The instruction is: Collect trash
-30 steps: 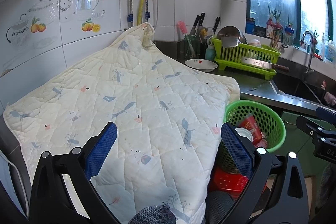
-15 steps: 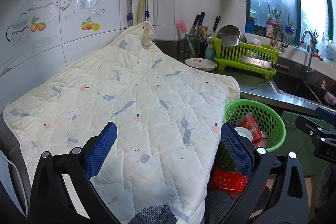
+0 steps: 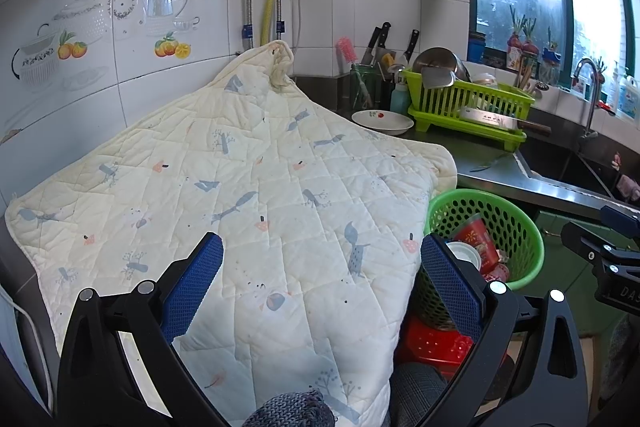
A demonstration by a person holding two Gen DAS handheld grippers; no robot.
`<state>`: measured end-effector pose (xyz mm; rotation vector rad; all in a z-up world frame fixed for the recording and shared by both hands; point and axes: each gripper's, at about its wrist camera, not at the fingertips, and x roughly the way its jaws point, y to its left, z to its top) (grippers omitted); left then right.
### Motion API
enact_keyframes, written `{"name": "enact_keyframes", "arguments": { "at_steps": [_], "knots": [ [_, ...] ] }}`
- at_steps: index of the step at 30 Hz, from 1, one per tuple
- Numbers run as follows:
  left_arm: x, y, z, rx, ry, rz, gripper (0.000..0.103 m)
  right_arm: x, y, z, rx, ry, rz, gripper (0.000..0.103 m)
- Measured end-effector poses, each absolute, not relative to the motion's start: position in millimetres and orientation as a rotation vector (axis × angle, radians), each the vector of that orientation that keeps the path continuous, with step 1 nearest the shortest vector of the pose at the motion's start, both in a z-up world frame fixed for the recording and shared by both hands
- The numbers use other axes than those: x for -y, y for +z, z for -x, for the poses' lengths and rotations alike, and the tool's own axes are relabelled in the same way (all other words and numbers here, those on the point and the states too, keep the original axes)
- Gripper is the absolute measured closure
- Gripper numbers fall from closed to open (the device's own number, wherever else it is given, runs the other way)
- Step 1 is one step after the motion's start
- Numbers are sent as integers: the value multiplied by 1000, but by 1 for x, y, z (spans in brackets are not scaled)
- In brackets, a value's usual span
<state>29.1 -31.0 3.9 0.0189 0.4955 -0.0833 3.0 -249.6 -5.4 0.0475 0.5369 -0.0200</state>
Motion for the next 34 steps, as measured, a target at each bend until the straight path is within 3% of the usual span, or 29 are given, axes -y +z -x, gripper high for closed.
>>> {"name": "enact_keyframes", "arguments": {
  "at_steps": [34],
  "knots": [
    [31, 1, -30, -499, -85, -11, 5, 248, -9, -3, -542, -15, -48, 9]
  ]
}}
